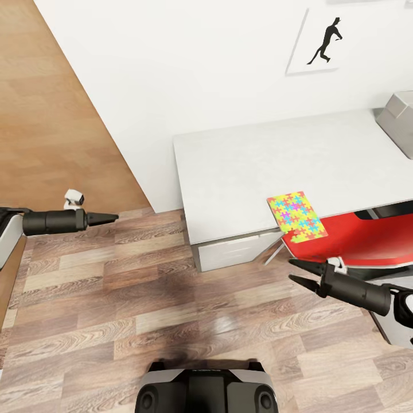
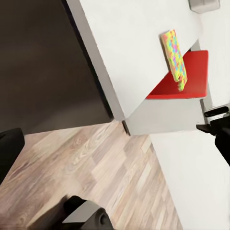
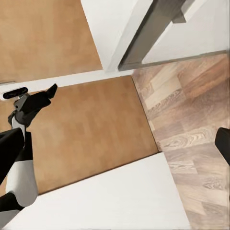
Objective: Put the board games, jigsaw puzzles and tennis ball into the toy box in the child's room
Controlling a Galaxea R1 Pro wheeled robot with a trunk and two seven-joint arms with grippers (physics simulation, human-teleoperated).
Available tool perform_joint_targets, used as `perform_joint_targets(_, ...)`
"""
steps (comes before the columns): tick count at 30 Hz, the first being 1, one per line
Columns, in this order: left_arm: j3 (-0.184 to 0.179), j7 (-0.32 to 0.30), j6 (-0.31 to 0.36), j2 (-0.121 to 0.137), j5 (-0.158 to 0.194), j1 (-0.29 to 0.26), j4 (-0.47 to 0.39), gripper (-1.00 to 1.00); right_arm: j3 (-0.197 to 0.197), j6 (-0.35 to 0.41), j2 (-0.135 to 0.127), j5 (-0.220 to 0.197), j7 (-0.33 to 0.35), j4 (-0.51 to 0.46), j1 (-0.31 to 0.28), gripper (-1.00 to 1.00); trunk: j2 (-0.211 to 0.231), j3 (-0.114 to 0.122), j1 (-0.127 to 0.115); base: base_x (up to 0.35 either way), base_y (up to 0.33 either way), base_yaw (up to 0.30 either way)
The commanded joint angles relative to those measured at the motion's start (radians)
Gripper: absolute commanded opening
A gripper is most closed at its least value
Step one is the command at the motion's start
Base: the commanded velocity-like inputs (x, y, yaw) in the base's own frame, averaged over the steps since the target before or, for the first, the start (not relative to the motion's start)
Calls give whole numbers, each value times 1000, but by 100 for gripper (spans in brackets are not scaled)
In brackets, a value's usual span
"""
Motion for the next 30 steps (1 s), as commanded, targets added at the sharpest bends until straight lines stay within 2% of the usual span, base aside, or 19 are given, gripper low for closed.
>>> perform_joint_targets(1,-2,-1,5,1,2,-1,12,100,-1,4,0,18,16,0,12,100,-2,-1,1,0,0,0)
perform_joint_targets(8,-2,1,-22,3,0,14,103,100,2,4,4,51,71,-3,60,100,-2,-1,1,0,0,0)
perform_joint_targets(15,-3,0,-149,3,2,55,262,100,8,4,11,58,110,-4,96,100,-2,-1,1,0,0,0)
perform_joint_targets(18,-4,0,-211,2,2,66,344,100,9,4,25,59,115,-5,116,100,-2,-1,1,0,0,0)
perform_joint_targets(25,-5,-6,-335,2,1,78,539,100,11,4,78,63,120,-5,144,100,-2,-1,1,0,0,0)
perform_joint_targets(30,-6,-9,-411,1,0,84,664,100,10,4,112,95,122,-5,150,100,-2,-1,1,0,0,0)
